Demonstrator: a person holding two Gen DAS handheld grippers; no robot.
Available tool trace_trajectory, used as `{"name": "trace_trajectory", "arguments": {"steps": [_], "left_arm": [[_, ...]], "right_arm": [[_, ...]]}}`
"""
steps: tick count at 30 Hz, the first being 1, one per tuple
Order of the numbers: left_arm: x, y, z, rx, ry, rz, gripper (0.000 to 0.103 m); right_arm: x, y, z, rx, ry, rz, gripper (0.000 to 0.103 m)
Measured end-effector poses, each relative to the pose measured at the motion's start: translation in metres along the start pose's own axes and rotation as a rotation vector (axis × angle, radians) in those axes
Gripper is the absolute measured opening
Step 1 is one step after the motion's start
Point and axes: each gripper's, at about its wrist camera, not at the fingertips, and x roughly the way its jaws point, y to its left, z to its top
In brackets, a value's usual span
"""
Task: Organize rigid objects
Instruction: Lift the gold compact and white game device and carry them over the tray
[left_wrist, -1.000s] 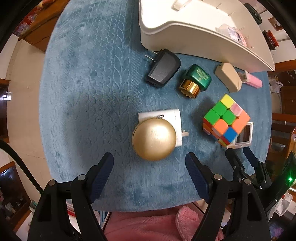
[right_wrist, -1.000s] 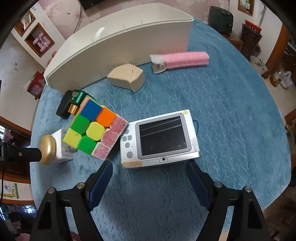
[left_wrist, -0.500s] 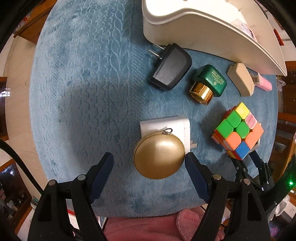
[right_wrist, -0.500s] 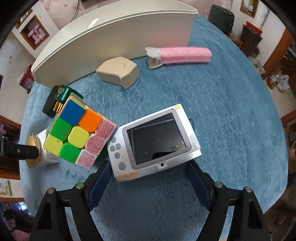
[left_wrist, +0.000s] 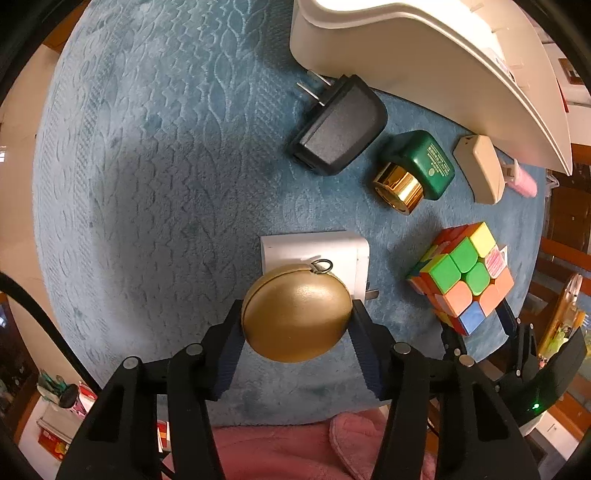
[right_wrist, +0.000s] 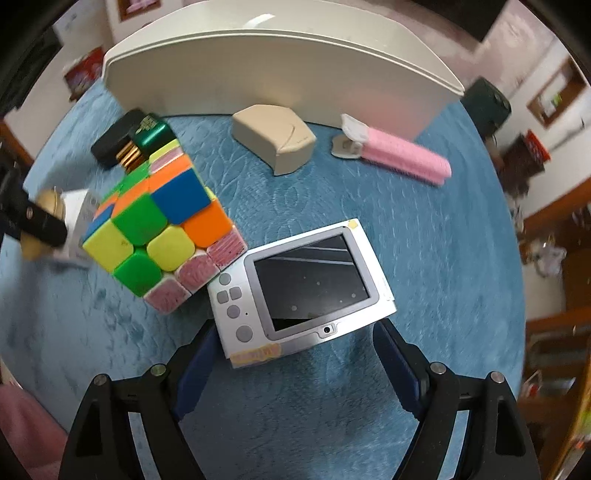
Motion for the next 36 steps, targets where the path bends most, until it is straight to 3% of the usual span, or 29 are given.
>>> {"name": "trace_trajectory", "arguments": {"steps": [8, 12, 24, 29, 36], "left_arm": [[0.002, -0.009, -0.008, -0.011, -0.006, 0.015, 0.058], [0.003, -0.014, -0.013, -0.021, -0.004, 0.015, 0.058], [0.006, -0.007, -0.021, -0.014, -0.006, 0.026, 0.058], [0.007, -0.005, -0.023, -0.005, -0.003, 0.037, 0.058], [0.002, 0.004, -0.021, -0.01, -0.013, 0.04, 0.058]], "right_arm": [[-0.009, 0.011, -0.004, -0.1, 0.016, -0.035, 0.087], [-0.015, 0.019, -0.008, -0.148, 0.0, -0.068, 0.101], [-0.016, 0.029, -0.001, -0.237, 0.007, -0.004, 0.102], [-0.008, 0.028, 0.007, -0.23, 0.014, 0.007, 0.102], [0.004, 0.02, 0.02, -0.183, 0.02, 0.104, 0.102]]}}
